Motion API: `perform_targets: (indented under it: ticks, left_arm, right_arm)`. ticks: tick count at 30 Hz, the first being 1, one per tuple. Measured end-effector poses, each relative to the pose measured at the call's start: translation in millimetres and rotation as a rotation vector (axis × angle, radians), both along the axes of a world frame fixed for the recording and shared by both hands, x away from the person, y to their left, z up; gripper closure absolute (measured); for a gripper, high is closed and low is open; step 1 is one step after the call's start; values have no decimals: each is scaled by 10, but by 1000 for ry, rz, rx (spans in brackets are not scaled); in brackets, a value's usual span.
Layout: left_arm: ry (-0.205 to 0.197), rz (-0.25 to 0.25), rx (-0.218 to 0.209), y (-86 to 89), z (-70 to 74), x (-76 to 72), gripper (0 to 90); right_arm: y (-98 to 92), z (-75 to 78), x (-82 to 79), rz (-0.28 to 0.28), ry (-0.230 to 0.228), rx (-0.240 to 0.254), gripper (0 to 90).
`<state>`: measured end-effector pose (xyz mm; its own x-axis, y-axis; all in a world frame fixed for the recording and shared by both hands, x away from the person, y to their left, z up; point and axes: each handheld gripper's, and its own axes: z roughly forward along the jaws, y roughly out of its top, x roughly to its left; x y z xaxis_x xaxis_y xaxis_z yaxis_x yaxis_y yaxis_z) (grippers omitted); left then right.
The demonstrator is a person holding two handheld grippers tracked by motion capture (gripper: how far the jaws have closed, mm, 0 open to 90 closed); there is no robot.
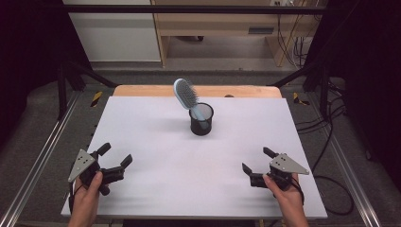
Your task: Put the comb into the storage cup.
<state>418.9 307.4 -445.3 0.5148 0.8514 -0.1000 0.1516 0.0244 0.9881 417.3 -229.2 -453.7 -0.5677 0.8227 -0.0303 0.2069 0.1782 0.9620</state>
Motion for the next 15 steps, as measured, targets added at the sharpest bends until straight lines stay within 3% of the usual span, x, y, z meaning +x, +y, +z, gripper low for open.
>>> perform_targets:
  ticks: [15]
  left_arm:
    - [17, -25, 10, -35, -71, -12, 11]
  right_arm:
    - [-205, -9, -18, -39, -19, 9, 36]
